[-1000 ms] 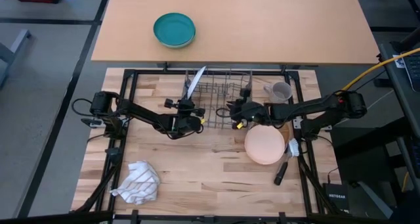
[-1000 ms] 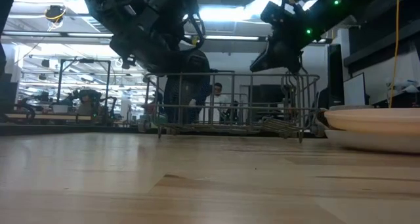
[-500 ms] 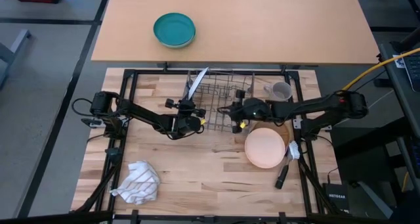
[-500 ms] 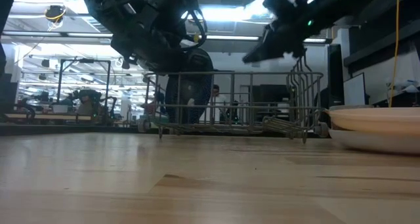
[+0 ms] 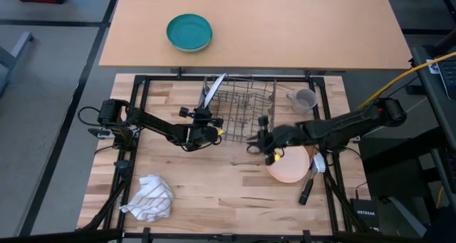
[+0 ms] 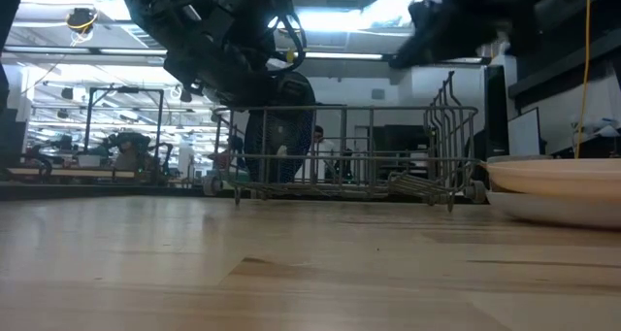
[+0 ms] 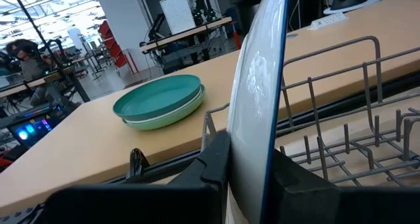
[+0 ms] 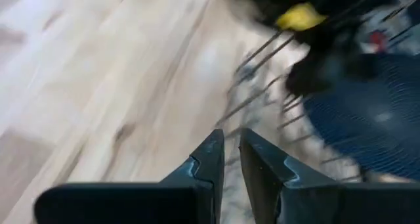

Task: Sort dishes
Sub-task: Put the blue plate in the dish rack

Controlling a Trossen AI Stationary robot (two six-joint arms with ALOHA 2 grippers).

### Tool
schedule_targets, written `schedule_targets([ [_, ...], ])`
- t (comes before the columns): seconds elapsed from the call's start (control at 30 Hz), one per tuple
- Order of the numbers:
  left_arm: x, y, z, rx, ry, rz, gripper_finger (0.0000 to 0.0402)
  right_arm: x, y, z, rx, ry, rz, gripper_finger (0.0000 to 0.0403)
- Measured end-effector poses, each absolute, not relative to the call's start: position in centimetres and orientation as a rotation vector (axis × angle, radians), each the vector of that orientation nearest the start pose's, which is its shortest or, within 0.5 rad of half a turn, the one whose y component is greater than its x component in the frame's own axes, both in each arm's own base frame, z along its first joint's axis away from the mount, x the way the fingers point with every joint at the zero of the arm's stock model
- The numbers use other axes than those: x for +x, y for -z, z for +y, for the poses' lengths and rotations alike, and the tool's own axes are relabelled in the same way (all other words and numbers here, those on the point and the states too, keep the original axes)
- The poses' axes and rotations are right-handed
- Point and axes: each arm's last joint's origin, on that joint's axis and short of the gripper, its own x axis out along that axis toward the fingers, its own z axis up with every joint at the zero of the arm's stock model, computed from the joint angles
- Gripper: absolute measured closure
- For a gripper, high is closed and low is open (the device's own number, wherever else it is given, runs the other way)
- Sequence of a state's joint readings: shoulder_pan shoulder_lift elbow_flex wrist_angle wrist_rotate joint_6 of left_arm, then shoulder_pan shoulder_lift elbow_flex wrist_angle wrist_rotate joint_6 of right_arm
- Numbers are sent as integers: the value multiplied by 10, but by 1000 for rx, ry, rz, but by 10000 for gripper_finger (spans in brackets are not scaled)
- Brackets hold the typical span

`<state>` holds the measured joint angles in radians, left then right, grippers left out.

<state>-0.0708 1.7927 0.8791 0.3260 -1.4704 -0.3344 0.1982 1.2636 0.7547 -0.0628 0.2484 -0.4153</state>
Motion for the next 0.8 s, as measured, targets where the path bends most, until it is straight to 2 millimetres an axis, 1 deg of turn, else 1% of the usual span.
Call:
schedule_targets([
  [0.1,335,-165,5,165,-1403,220,369,264,-222,51,-549,-35,634,347],
  [0.23,335,-165,5,162,-1403,215,369,271,-208,49,-563,63,695,347],
  [0.37,335,-165,2,165,-1400,215,369,276,-203,46,-544,131,707,347],
  [0.53,335,-165,-2,167,-1393,211,369,278,-194,42,-549,165,740,347],
  [0.63,335,-165,-4,169,-1386,209,369,280,-193,41,-550,184,736,347],
  [0.8,335,-165,-10,173,-1372,207,368,288,-183,36,-523,202,745,347],
])
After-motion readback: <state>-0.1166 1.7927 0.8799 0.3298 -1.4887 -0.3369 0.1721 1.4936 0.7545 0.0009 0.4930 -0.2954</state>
